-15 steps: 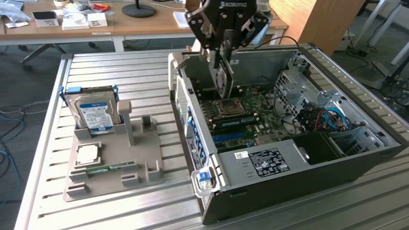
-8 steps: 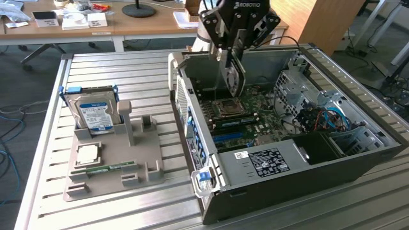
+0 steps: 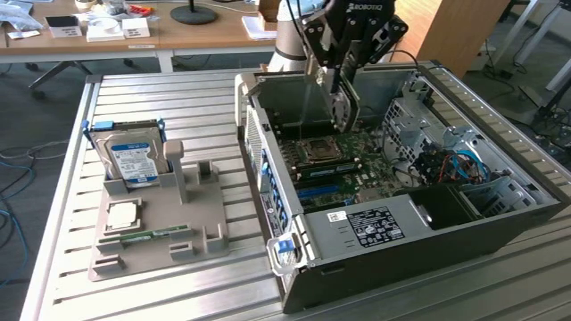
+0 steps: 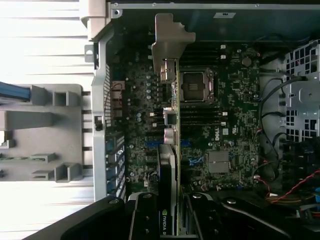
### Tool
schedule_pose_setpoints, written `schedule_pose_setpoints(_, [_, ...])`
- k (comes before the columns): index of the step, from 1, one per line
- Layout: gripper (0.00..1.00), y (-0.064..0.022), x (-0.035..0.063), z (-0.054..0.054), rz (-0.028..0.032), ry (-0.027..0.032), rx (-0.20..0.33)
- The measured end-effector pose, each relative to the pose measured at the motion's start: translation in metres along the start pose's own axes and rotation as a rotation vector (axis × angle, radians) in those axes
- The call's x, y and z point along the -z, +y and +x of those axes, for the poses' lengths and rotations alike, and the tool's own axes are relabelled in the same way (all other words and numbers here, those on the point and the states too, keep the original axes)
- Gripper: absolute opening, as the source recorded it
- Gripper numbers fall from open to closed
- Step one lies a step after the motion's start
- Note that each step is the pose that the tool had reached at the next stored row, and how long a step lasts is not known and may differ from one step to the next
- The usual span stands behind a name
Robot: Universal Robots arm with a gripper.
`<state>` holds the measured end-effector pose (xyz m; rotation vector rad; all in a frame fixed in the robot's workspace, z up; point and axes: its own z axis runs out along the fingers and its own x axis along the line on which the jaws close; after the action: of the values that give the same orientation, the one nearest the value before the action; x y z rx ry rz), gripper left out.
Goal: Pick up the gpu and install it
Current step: 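Pick up the gpu and move the gpu toward the slot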
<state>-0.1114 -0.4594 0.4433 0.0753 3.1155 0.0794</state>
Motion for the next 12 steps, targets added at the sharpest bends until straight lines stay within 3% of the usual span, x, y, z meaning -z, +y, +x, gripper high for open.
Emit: schedule_pose_setpoints(12, [0.27,0.0014,-0.0007,-0.029,-0.0009,0.0,0.0])
